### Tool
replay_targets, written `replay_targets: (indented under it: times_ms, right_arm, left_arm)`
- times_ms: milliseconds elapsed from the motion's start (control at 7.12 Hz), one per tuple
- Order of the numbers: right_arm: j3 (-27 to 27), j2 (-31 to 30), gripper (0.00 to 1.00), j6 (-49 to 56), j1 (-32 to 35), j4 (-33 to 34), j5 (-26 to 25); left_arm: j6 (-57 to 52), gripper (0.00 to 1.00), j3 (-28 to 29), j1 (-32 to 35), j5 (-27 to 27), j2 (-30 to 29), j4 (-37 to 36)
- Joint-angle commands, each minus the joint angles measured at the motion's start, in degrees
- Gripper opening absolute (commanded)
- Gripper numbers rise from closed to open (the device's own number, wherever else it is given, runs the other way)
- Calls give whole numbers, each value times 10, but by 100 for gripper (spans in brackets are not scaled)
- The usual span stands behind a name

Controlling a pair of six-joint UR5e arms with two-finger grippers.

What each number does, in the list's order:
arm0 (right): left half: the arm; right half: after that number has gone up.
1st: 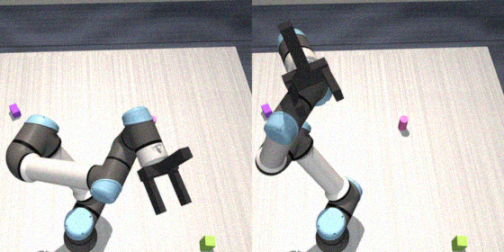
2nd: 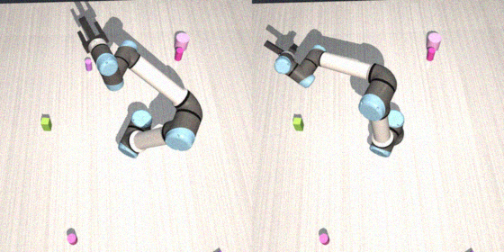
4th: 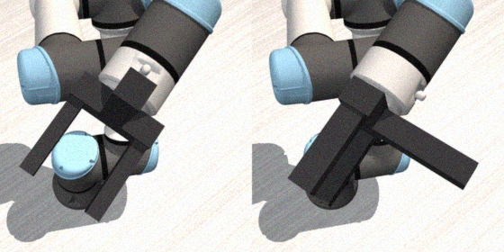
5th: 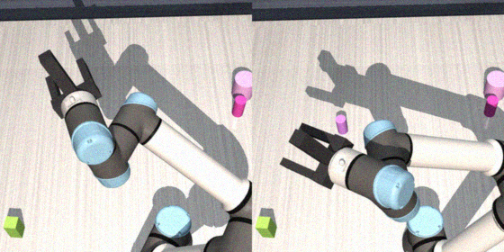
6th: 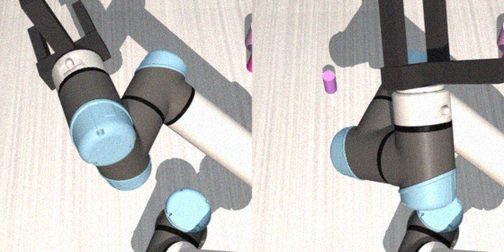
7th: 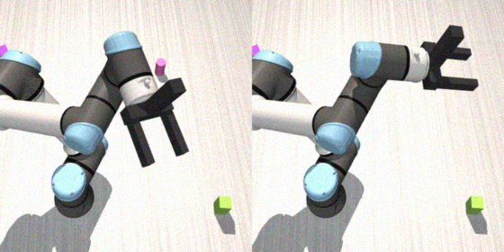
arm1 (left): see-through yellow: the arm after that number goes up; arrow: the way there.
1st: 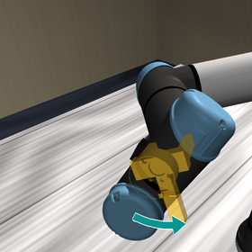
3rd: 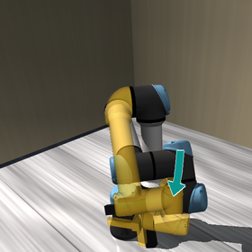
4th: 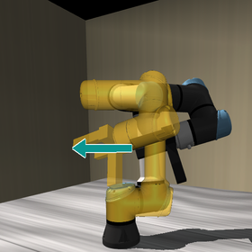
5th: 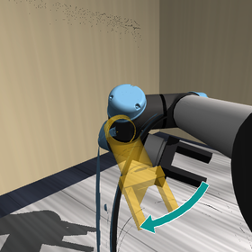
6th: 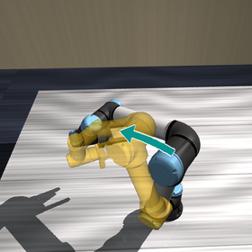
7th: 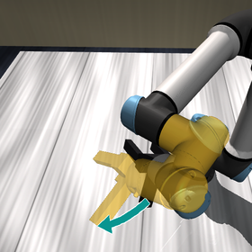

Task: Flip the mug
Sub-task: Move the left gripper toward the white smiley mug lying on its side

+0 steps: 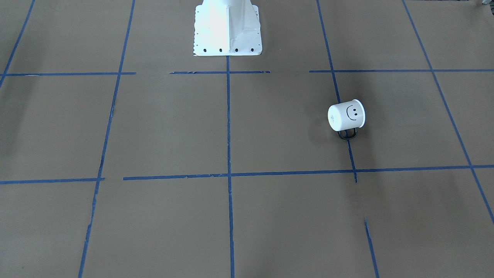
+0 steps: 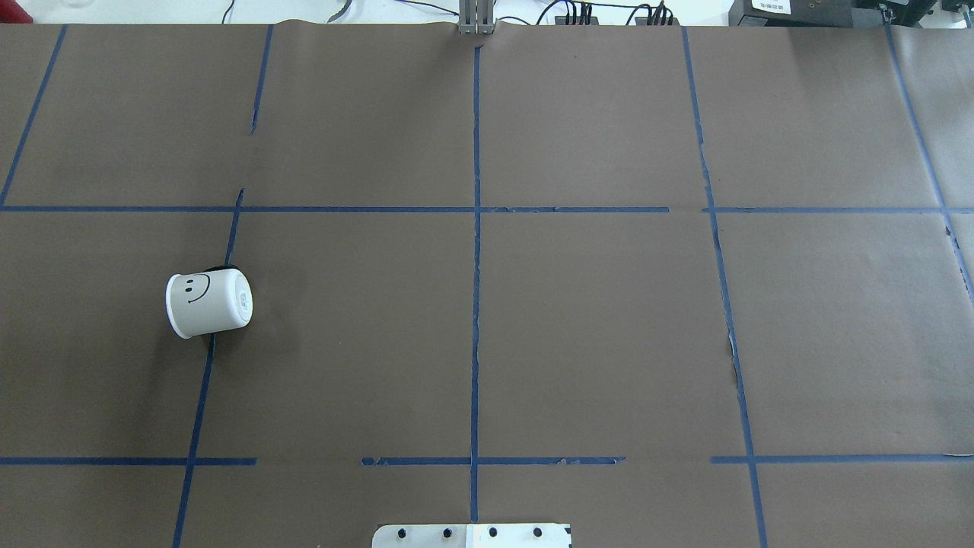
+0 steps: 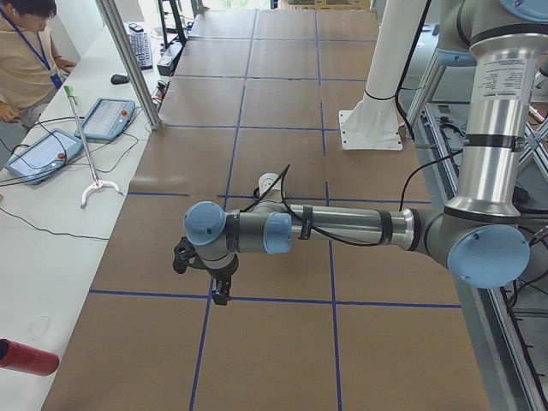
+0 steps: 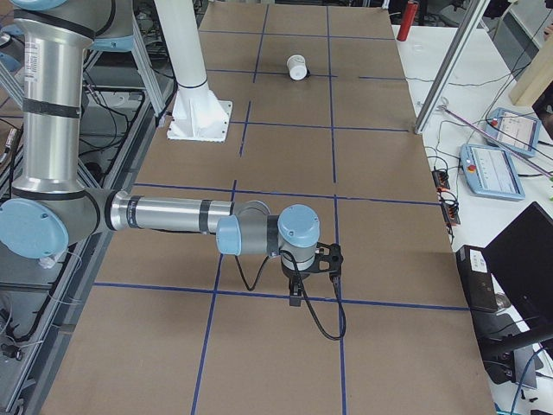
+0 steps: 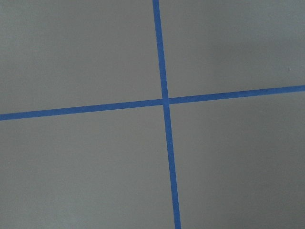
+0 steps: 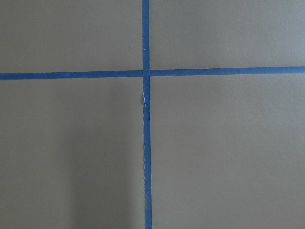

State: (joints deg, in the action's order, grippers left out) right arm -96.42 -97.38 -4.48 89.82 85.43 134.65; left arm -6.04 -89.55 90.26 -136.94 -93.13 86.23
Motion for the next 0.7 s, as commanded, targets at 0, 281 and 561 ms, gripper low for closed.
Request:
replay_targets:
  times_ms: [0, 281, 561]
  right_arm:
    - [1, 0, 100, 0, 0, 0, 0]
    - [0, 0, 100, 0, 0, 0, 0]
    - [1, 0, 100, 0, 0, 0, 0]
  left_arm:
    - [0, 100, -4, 0, 1, -2, -4]
    - [0, 100, -9, 0, 0, -1, -4]
    - [-2, 100, -11, 0, -2, -1, 0]
